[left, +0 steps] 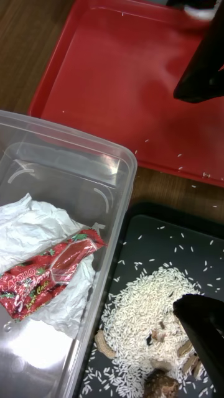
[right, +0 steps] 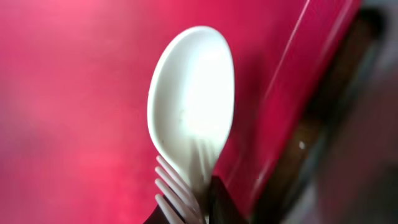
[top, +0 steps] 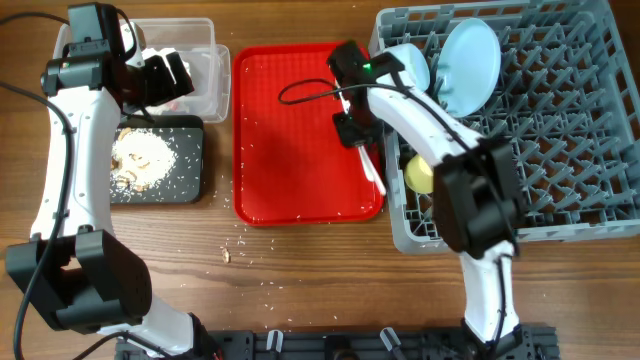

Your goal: Sort waste into correct bins and load items into the dishwasher rack

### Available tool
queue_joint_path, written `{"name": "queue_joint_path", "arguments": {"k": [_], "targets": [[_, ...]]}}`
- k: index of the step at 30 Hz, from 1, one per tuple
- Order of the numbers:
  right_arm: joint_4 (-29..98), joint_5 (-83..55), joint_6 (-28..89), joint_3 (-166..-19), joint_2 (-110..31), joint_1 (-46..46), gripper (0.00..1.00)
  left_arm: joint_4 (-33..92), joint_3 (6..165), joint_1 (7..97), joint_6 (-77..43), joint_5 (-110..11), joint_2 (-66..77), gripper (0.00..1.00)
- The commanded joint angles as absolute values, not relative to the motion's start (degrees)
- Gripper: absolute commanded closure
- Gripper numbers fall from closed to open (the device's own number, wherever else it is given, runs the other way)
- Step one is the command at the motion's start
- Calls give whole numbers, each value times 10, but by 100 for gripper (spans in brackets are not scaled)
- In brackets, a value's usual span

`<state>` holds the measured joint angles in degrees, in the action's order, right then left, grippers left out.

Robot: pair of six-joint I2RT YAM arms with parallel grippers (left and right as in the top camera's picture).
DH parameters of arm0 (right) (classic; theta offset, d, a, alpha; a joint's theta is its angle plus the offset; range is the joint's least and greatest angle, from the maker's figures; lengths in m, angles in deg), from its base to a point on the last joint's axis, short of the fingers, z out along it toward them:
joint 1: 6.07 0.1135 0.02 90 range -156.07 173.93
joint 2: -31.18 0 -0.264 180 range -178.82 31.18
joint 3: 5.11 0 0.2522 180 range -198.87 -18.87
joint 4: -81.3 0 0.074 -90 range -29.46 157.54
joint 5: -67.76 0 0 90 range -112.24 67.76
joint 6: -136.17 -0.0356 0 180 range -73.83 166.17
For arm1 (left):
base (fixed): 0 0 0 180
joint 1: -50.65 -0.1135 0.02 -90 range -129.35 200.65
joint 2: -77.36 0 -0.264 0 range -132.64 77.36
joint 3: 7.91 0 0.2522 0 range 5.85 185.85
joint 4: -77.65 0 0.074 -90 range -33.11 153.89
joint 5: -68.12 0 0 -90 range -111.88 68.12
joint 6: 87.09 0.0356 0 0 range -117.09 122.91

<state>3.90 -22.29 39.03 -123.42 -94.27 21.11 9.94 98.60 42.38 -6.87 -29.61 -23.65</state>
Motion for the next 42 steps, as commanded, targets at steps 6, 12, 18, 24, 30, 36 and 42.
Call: {"name": "queue_joint_path", "arguments": {"k": [6,12,18,24,30,36,42], "targets": [[-26,-145,445,-1259,-692,170,96,101,993,422,-70,-293,-227,0],[-61,-154,307,-1250,-658,-72,96,101,993,422,-70,-293,-227,0],[28,-186,115,-1115,-680,-170,96,101,993,422,-70,-293,-227,0],[116,-185,92,-1005,-679,-170,80,101,993,422,-70,-293,-227,0],[68,-144,198,-1075,-634,-170,69,101,993,422,-70,-293,-227,0],[11,-92,250,-1105,-451,-170,0,101,993,422,-70,-293,-227,0],[1,-117,299,-1105,-391,-170,0,101,993,422,-70,-293,-227,0]]}}
